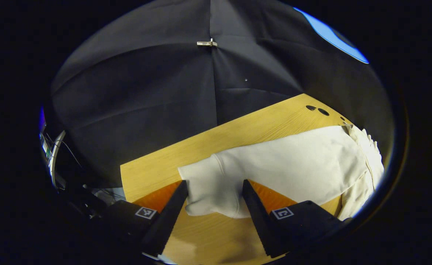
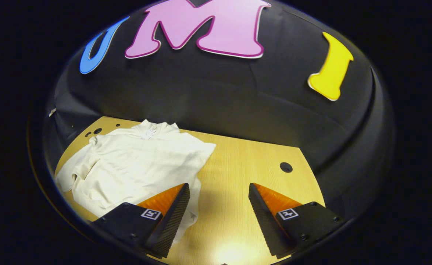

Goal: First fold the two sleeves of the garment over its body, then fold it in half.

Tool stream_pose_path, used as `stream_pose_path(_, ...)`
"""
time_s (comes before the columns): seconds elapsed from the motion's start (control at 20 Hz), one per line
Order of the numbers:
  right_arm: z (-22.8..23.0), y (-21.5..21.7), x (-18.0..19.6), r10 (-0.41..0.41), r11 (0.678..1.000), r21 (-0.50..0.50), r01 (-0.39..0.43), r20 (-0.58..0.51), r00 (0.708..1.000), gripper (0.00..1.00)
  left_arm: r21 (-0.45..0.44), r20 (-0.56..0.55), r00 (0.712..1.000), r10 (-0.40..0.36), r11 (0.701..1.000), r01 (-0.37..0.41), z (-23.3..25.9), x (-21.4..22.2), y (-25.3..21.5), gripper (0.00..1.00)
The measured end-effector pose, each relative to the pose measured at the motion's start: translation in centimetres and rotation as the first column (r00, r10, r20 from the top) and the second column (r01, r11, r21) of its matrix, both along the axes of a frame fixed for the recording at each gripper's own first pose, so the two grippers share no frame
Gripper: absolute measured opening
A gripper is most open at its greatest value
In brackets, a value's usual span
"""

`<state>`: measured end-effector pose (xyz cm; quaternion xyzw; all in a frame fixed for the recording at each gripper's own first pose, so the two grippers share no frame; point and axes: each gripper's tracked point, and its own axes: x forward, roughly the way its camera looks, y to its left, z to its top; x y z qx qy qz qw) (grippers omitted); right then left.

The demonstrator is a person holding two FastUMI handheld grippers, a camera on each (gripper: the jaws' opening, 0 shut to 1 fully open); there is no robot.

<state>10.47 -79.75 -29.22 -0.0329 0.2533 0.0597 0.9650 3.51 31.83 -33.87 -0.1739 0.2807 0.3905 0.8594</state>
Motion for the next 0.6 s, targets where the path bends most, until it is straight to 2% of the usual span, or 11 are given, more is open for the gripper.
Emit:
stream_pose_path(0.05,-0.2,0.0,-0.5,-0.003,0.999,0.035,0.004,-0.005,1.0,0.98,0.006,0.01,1.0,-0.003,1.0,0.003,0.0,0.3,0.0,0.94)
stream_pose_path(0.1,-0.6,0.0,-1.1,0.005,0.998,0.058,-0.005,-0.01,1.0,0.98,0.002,0.008,1.0,-0.008,1.0,0.008,0.0,0.5,-0.2,0.93)
stream_pose_path(0.15,-1.0,-0.3,-1.7,0.016,0.999,0.049,-0.015,-0.014,1.0,0.98,0.005,0.002,1.0,-0.02,1.0,0.02,-0.1,1.1,-0.5,0.84)
stream_pose_path(0.35,-1.6,-0.2,-3.9,0.082,0.997,-0.015,-0.082,-0.002,0.997,0.98,0.014,-0.011,0.997,-0.077,0.997,0.077,0.0,2.3,-1.6,0.31)
stream_pose_path(0.4,-1.8,-0.1,-4.7,0.092,0.996,-0.019,-0.092,-0.004,0.996,0.99,0.002,-0.005,0.997,-0.083,0.997,0.083,0.2,2.5,-1.8,0.25)
stream_pose_path(0.45,-1.9,0.3,-5.4,0.108,0.994,-0.016,-0.107,0.002,0.994,0.99,-0.024,0.004,0.996,-0.091,0.996,0.091,0.3,2.7,-1.9,0.24)
stream_pose_path(0.5,-2.0,0.7,-6.1,0.119,0.993,-0.019,-0.119,0.013,0.993,0.99,-0.051,0.011,0.995,-0.096,0.994,0.097,0.3,2.8,-2.2,0.27)
stream_pose_path(0.55,-2.1,0.9,-6.7,0.132,0.991,-0.028,-0.131,0.025,0.991,0.98,-0.063,0.014,0.995,-0.099,0.993,0.1,0.4,3.0,-2.1,0.08)
stream_pose_path(0.6,-2.4,1.1,-7.4,0.145,0.989,-0.043,-0.143,0.031,0.989,0.98,-0.064,0.002,0.994,-0.109,0.992,0.109,0.3,2.9,-2.3,0.09)
